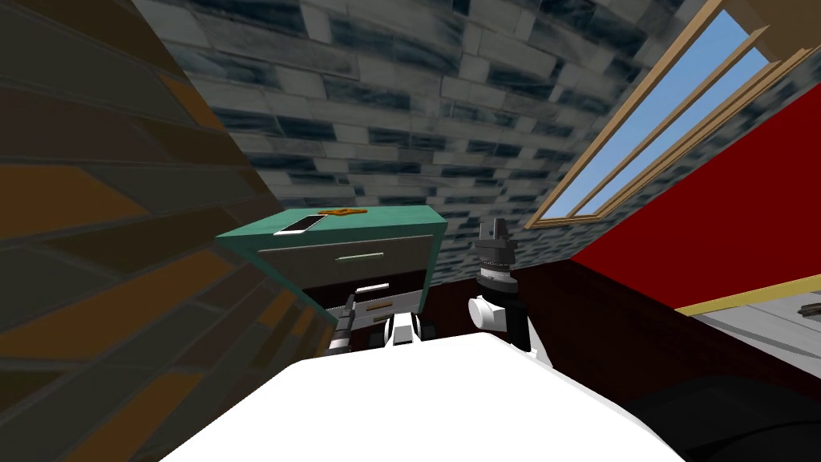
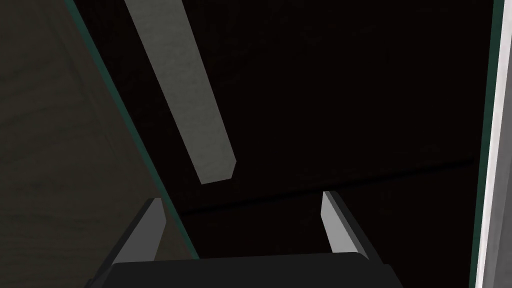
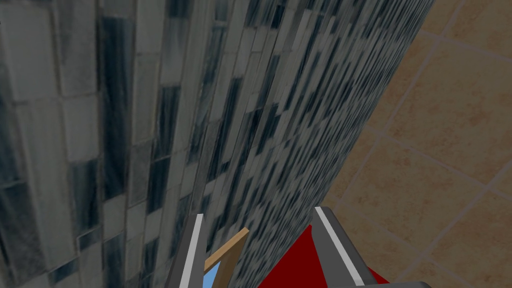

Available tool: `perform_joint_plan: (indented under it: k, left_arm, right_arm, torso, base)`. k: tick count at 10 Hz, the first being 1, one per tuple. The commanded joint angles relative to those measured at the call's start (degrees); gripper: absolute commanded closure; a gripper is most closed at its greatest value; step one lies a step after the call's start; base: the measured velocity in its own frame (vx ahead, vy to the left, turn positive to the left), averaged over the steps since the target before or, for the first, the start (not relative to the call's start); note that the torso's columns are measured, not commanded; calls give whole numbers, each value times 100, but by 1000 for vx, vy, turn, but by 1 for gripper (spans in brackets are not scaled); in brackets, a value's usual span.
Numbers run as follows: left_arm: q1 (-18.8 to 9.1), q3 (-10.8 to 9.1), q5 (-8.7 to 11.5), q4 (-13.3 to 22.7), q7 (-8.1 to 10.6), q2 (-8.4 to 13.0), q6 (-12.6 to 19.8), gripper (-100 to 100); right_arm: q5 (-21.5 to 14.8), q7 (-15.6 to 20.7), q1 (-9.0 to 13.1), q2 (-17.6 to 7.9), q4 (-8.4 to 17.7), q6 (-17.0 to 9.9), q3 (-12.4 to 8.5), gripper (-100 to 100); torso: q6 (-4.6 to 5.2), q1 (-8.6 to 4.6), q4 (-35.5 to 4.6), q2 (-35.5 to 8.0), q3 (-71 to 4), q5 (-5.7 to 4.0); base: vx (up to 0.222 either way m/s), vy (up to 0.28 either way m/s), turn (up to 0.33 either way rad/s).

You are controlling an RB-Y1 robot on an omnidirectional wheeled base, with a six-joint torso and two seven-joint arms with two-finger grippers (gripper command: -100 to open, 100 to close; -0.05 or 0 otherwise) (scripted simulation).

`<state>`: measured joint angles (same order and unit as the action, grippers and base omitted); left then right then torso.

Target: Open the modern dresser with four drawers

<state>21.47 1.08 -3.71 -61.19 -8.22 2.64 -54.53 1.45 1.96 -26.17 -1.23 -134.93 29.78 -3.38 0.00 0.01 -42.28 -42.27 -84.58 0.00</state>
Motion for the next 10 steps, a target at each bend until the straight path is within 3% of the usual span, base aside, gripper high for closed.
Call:
perform_joint_plan:
  k: [1, 3, 4, 5, 10]
  left_arm:
    - [3, 10, -7, 59, -11, -124, -29, -100]
    - [-29, -2, 4, -142, 16, -114, 199, -100]
    - [-26, -1, 3, -95, 10, -116, 136, -100]
    - [-1, 10, -6, 41, -11, -134, -9, 100]
    - [226, 81, -43, -390, 60, -91, 215, 100]
  right_arm:
    - [0, 0, 0, 0, 0, 0, 0, 0]
    - [0, 0, 1, 0, 0, 0, 0, 0]
    - [0, 0, 0, 0, 0, 0, 0, 0]
    - [0, 0, 1, 0, 0, 0, 0, 0]
    - [0, 0, 3, 1, 1, -1, 1, 0]
  torso:
    - [0, -4, -1, -7, 4, -1]
    - [1, -6, -2, -3, 4, -1]
    - [0, -3, 1, 5, -2, -1]
    - [0, 0, 0, -4, 2, 1]
    - [1, -7, -5, -15, 12, -2]
  base:
    - [18, 4, -1]
    - [49, -7, -11]
    - [25, -2, -2]
    - [-30, 6, 18]
    - [-126, -24, 11]
